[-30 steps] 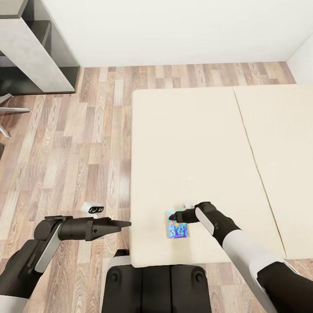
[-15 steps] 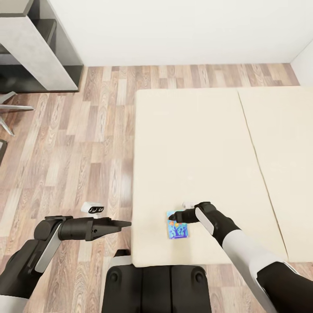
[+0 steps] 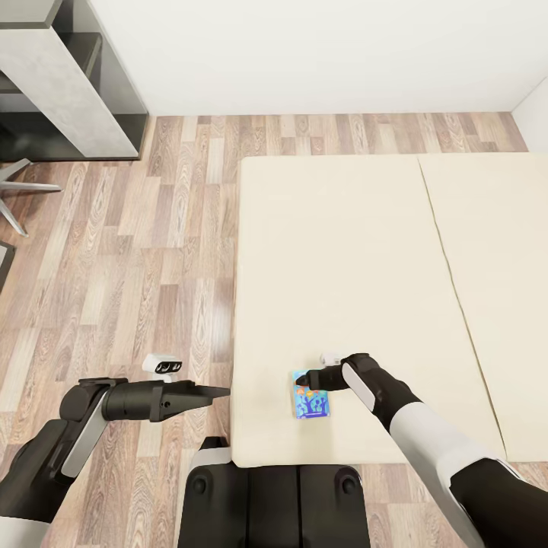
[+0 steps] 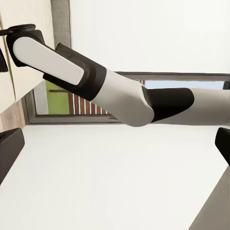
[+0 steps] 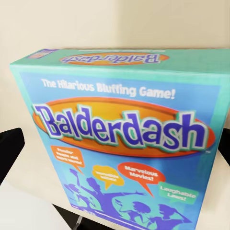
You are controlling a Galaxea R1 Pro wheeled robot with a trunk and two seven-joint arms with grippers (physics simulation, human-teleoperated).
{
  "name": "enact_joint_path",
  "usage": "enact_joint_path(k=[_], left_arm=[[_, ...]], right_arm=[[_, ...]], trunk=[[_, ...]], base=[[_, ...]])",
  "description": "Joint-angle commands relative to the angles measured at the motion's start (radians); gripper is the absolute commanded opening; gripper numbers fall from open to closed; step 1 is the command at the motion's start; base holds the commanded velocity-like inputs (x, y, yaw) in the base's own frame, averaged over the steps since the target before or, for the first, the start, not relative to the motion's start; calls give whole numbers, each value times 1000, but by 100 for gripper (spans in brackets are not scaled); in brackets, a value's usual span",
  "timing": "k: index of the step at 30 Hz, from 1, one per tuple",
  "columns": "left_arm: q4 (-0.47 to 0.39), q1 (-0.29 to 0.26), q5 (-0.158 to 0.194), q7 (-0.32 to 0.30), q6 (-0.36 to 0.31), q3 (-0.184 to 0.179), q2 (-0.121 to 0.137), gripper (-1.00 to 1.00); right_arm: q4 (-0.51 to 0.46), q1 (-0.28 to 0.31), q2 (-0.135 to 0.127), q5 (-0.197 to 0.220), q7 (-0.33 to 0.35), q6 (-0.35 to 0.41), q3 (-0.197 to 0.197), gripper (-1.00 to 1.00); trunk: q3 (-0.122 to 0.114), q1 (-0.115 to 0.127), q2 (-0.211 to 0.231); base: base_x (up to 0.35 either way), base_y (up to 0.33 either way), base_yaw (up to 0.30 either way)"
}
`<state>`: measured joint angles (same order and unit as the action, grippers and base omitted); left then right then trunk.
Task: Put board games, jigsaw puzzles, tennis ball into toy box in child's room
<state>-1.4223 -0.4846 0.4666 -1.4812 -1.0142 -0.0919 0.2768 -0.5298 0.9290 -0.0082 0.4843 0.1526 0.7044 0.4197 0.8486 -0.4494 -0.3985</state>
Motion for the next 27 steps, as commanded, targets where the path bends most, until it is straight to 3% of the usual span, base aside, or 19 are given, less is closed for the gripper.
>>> enact_joint_path(k=[1, 27], left_arm=[[0, 0, 3, -2, -11, -2, 1, 100], [0, 0, 3, -2, -11, -2, 2, 100]], right_arm=[[-1, 1, -1, -6, 5, 3, 4, 100], [-3, 1, -2, -6, 5, -1, 4, 100]], trunk=[[1, -1, -2], [1, -1, -2]], base=[[0, 0, 0], [0, 9, 0]])
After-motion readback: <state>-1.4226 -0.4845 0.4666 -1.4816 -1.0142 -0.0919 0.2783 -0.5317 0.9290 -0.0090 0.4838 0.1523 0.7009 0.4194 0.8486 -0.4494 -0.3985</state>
